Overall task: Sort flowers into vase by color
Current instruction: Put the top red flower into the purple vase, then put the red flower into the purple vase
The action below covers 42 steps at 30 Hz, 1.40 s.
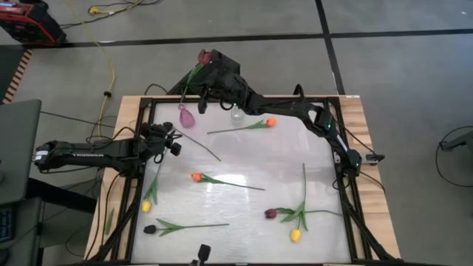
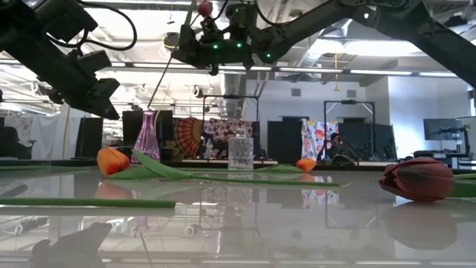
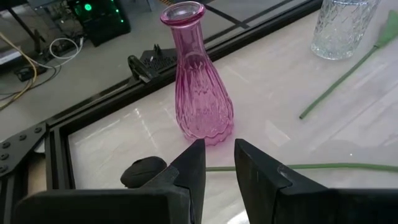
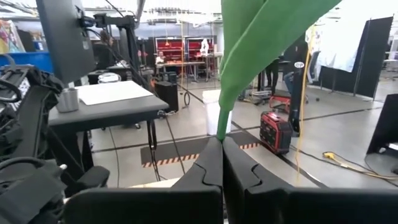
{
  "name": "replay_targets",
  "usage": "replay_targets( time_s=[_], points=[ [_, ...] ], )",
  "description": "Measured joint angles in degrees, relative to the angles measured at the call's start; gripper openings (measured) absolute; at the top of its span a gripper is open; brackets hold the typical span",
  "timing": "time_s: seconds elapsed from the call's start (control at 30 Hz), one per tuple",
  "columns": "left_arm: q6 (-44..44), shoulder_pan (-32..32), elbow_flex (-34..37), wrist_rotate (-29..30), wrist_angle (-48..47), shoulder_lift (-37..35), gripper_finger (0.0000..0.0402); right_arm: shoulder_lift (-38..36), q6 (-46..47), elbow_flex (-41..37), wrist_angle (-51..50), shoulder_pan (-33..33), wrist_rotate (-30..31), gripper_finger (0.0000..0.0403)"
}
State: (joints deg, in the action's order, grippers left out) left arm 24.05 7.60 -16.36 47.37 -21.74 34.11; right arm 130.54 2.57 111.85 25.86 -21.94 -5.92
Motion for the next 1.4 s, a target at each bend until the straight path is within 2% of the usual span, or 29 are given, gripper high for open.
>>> replay_targets(
  time_s=[0.53,0.67,1.03,1.23,1.4],
  points=[
    [-0.03,0.0,0.0,0.0,0.02,0.0,0.0075,0.0,-1.48,0.0,-7.66,0.38,-0.02,0.002],
    [-0.02,0.0,0.0,0.02,0.22,0.0,0.0075,0.56,-1.66,0.0,-6.87,1.01,0.0,0.002],
    [-0.02,0.0,0.0,0.01,0.69,0.01,0.0075,2.01,-1.53,3.19,-13.38,-0.03,0.03,0.0026],
    [-0.02,0.0,0.0,0.0,0.65,0.02,0.0075,1.9,-1.92,5.72,-22.48,0.14,-0.27,0.0052],
    [-0.04,0.0,0.0,0.0,0.65,0.02,0.0075,1.78,-4.57,9.97,-34.28,0.07,-0.3,0.0102]
  ],
)
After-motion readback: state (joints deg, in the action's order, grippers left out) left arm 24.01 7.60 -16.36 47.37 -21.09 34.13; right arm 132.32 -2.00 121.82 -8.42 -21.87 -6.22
